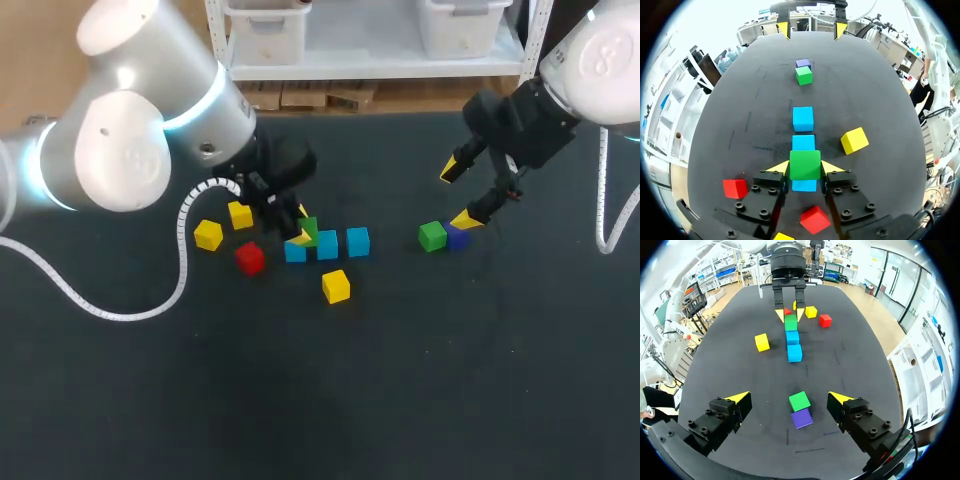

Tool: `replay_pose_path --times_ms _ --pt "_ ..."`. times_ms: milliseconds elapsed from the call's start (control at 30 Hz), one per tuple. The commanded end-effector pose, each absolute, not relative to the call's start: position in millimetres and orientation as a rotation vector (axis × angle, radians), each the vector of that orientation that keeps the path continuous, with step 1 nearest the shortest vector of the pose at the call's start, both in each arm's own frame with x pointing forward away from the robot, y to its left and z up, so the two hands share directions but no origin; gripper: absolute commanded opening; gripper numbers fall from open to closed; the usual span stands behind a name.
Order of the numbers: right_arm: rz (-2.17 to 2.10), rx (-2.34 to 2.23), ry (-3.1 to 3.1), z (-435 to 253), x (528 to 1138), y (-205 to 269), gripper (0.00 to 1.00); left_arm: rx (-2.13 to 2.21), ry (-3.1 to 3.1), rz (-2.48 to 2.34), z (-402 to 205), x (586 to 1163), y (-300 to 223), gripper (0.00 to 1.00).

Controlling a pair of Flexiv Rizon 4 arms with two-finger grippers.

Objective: Place the blue cubes, place green cubes on the blue cubes, place the yellow cubes on the green cubes, then place the red cubes on the yellow cubes, and place purple cube on the red cubes.

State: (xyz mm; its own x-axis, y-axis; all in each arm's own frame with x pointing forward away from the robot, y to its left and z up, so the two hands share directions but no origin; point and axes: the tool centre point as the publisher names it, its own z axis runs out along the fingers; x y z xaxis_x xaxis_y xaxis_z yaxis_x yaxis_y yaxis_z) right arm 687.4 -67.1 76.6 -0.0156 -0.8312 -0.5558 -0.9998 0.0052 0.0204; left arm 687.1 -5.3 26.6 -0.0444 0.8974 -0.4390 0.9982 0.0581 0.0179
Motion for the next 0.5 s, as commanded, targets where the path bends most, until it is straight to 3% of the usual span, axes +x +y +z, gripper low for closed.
replay_pose_path --times_ms 33,500 --pt "0.595 -1.881 1.901 76.2 687.8 -67.3 1.0 1.909 2.004 -0.428 25.7 689.3 -4.8 0.0" --pt "0.595 -1.881 1.901 76.2 687.8 -67.3 1.0 1.91 2.001 -0.43 25.8 690.4 -6.1 0.0"
